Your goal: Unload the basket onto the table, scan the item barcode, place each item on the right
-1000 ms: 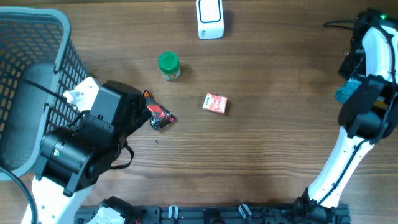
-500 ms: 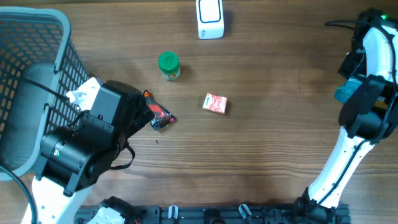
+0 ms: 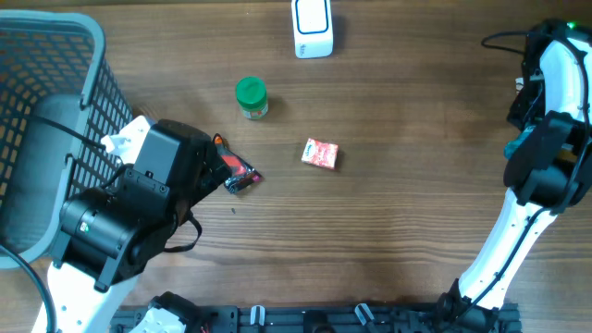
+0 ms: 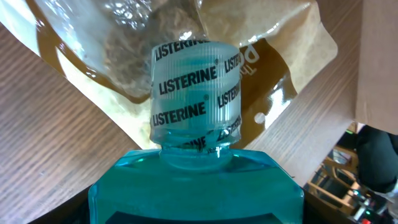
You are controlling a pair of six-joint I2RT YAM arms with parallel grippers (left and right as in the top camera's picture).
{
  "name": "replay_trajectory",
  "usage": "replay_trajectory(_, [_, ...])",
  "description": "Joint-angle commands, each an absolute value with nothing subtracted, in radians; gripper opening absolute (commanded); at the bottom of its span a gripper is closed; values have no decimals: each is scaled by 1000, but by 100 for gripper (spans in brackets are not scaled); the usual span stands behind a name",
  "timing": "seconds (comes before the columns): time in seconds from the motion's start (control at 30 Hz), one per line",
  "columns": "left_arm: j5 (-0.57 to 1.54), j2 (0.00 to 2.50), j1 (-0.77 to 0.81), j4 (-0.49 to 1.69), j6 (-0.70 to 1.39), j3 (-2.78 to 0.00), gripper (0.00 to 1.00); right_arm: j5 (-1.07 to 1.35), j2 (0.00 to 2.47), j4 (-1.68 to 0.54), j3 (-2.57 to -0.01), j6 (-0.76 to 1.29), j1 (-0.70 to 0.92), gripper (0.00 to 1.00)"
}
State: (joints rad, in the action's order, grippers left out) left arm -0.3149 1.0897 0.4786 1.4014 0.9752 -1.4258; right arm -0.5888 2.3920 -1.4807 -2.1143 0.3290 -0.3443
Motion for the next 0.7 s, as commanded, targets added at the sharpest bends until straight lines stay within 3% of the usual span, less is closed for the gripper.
replay_trajectory(0.0, [-303, 1095, 479, 1398, 985, -1425, 100, -668, 2398, -1517, -2119, 340, -352, 33])
replay_trajectory(0.33, [-303, 1096, 479, 1398, 985, -1425, 100, -692, 2398, -1540, -2119, 344, -351, 31])
replay_trajectory(0.57, [-368, 1096, 479, 1398, 984, -1425, 100, -408, 2398, -1390, -2119, 334, -330, 29])
replay_trajectory(0.67, [-445, 1096, 479, 1398, 984, -1425, 100, -321, 2398, -1311, -2119, 252, -275, 32])
